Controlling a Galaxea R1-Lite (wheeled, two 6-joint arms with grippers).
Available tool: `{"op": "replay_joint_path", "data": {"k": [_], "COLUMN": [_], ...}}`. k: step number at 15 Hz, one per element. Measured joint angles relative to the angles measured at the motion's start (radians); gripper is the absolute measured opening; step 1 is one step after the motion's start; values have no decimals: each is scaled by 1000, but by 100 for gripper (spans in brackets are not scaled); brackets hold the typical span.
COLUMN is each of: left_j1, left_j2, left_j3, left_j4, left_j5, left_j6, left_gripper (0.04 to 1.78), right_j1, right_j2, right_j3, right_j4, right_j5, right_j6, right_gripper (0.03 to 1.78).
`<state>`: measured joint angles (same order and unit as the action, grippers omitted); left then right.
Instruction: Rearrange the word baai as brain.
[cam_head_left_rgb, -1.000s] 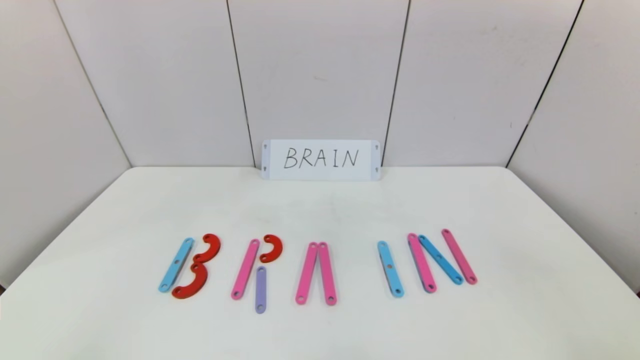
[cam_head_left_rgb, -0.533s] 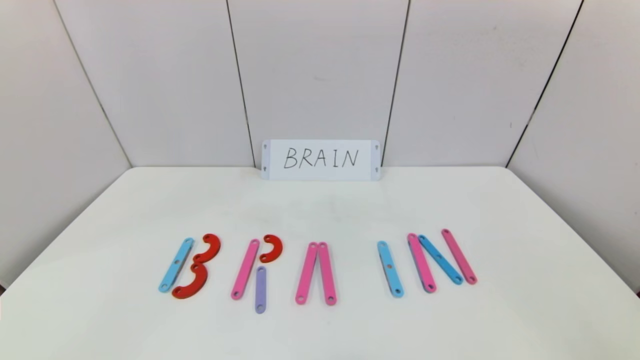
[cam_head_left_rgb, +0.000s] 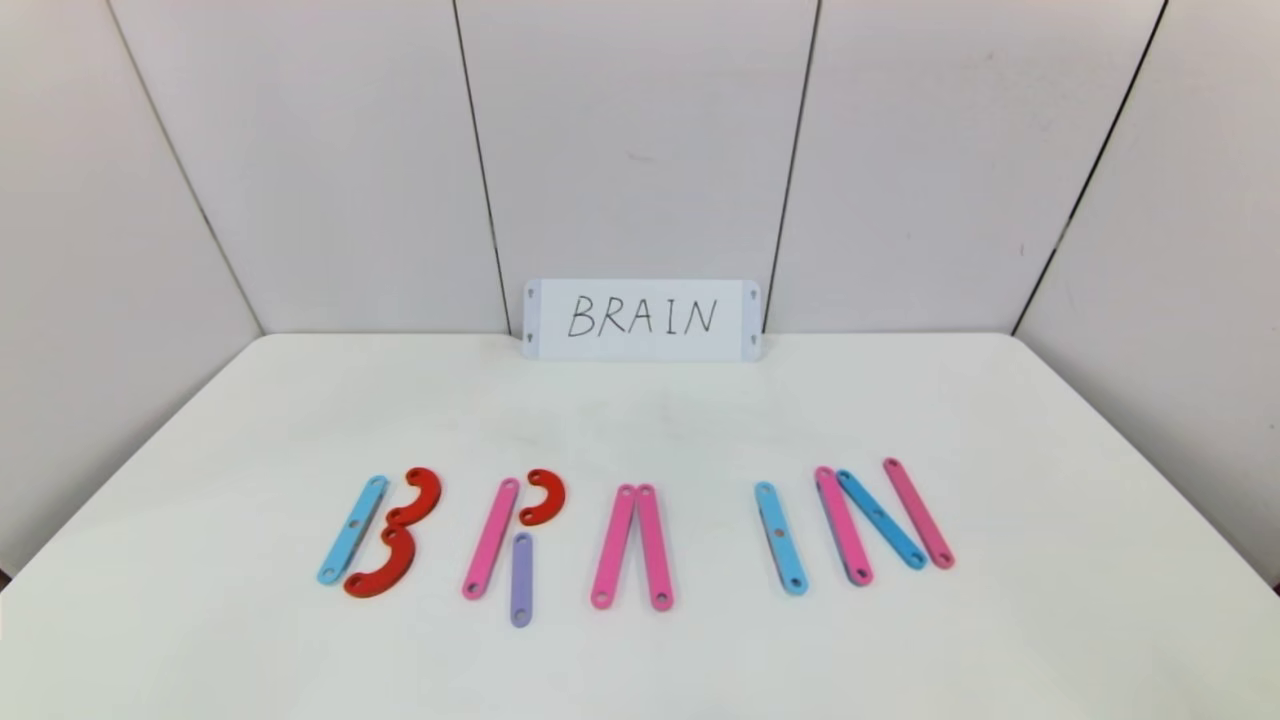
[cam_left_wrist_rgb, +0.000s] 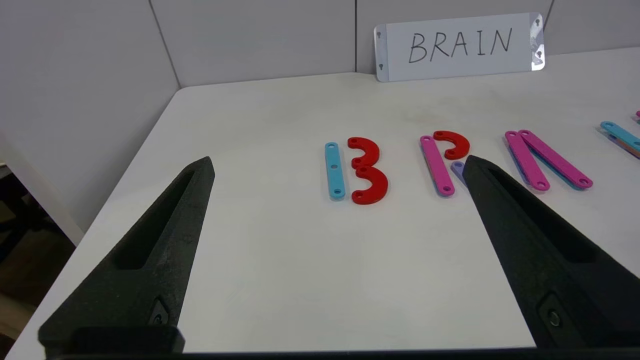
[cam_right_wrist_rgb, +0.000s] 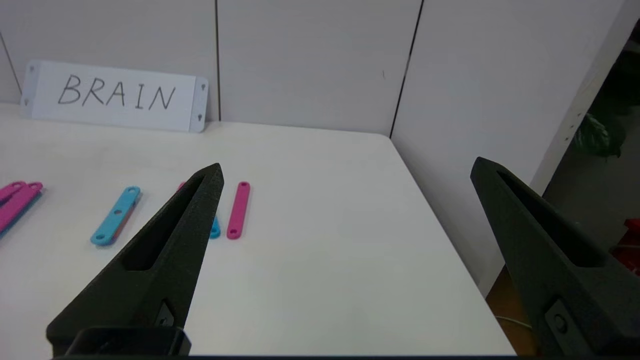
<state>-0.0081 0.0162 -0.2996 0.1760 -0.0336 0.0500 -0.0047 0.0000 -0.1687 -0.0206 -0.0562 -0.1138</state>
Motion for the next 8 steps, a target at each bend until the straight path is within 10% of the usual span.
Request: {"op": "replay_joint_path", "data": {"k": [8], "left_j1": [1], "left_j2": [-17], "left_j3": [296], "left_j4": [-171], "left_j5": [-1], "left_j6": [85], "left_gripper": [174], "right_j1": [0], "right_j2": [-2], "right_j3": [165], "right_j4": [32], "right_j5": [73], "right_j6": [21], "right_gripper": [173]}}
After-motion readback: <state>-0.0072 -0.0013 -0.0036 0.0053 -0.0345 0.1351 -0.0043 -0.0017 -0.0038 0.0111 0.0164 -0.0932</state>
